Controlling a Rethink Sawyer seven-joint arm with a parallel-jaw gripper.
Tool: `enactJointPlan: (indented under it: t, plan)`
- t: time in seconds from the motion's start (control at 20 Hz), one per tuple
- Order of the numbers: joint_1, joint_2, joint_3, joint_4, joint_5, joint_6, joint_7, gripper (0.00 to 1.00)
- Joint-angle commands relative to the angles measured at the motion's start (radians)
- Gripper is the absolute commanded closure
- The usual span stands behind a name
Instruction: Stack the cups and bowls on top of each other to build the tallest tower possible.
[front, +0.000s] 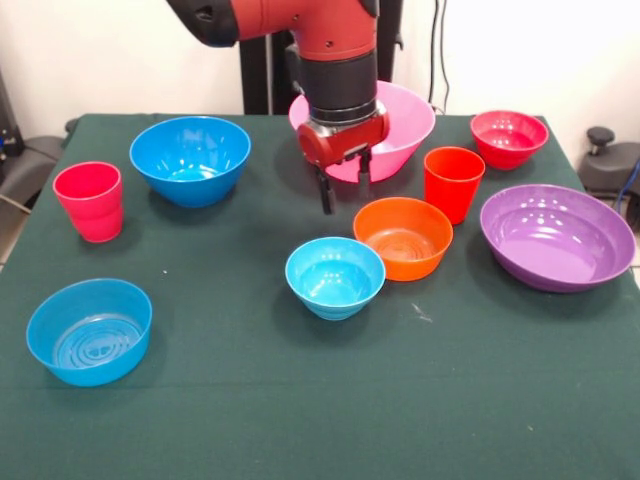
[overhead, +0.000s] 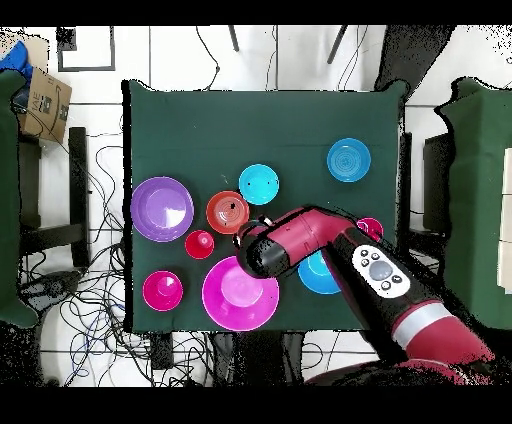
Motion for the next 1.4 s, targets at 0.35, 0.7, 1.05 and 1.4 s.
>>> enactJointPlan:
  t: [0.35, 0.7, 1.05, 1.4]
  plan:
    - [0.149, 0.033, -0.161, -0.075, -0.005, -0.176, 0.231, 0.0]
    - [0.163, 0.008, -0.194, -0.073, 0.046, -0.188, 0.211, 0.0]
    - [0.181, 0.026, -0.241, -0.096, 0.055, -0.212, 0.22, 0.0]
    - [0.274, 0.067, -0.387, -0.164, 0.07, -0.282, 0.314, 0.0]
